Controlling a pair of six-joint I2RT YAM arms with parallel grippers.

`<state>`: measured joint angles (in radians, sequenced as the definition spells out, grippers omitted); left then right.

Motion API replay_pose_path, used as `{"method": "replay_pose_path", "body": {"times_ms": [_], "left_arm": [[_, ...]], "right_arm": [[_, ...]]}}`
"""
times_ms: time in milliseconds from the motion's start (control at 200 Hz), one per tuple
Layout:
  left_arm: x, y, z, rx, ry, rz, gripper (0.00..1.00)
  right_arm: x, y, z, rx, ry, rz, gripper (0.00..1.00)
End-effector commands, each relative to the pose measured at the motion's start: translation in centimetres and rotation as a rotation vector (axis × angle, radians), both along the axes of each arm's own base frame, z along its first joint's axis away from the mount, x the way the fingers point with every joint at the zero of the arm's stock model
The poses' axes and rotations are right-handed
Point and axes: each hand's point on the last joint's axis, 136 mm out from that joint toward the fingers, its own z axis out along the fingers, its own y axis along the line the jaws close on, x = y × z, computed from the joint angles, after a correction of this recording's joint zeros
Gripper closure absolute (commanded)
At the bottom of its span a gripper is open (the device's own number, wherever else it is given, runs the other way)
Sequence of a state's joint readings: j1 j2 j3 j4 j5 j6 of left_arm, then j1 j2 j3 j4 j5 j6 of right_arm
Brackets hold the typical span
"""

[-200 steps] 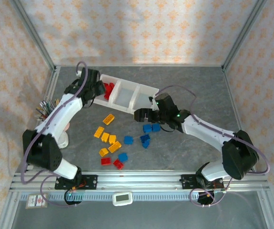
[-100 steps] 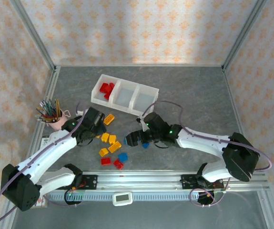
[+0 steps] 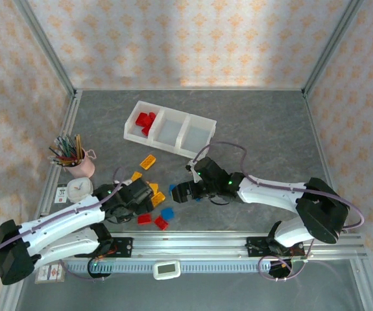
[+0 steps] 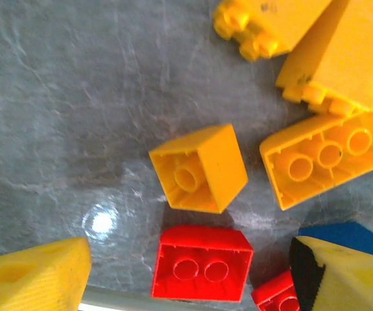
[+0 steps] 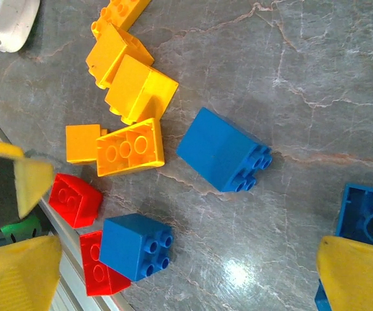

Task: Sort the legos into containers by color
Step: Pick up the lego from the middle-left of the table.

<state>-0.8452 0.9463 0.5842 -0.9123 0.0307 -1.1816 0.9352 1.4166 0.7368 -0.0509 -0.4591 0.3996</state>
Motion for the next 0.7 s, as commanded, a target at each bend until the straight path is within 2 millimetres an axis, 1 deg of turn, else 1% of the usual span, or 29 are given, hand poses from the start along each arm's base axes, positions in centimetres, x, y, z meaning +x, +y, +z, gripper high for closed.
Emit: {"method": "replay_pose_path", "body": {"times_ms": [0, 35, 120, 240, 285, 370, 445, 491, 586, 696], "left_arm": [[-0.5, -1.5, -0.8, -0.030, 0.034, -0.012, 0.16], [-0.7, -1.5, -1.0, -0.008, 0.049, -0.028, 0.15], [-1.2, -0.6, -1.6, 0.065, 0.076, -0.036, 0.15], [-1.6, -1.6, -2.7, 0.015, 0.092, -0.062, 0.17], [-1.7, -1.8, -3.0, 0.008, 0.096, -0.065, 0.18], [-1.5, -1.7, -3.1, 0.017, 0.088, -0.064, 0.20], [-1.5, -2.3, -3.3, -0.007, 0.090, -0.076, 0.22], [-1.5, -2.5, -3.5, -0.016, 0.093, -0.081, 0.24], [-1.5, -2.1, -3.8, 0.005, 0.092, -0.074, 0.28], [-1.7, -2.1, -4.2, 0.002, 0.098, -0.074, 0.34]], "right_arm": [[0.4, 0.1, 0.0, 0.003, -0.016, -0.022, 0.00], [0.5, 0.1, 0.0, 0.003, -0.017, -0.024, 0.00], [0.5, 0.1, 0.0, 0.005, -0.019, -0.028, 0.00], [0.5, 0.1, 0.0, 0.003, -0.018, -0.027, 0.00], [0.6, 0.1, -0.1, 0.001, -0.019, -0.028, 0.00], [0.5, 0.1, -0.2, -0.001, -0.019, -0.029, 0.00], [0.6, 0.2, -0.3, -0.001, -0.017, -0.027, 0.00], [0.7, 0.2, -0.2, -0.001, -0.018, -0.029, 0.00], [0.7, 0.3, -0.2, 0.000, -0.019, -0.028, 0.00], [0.7, 0.3, -0.3, -0.005, -0.018, -0.027, 0.00]]}}
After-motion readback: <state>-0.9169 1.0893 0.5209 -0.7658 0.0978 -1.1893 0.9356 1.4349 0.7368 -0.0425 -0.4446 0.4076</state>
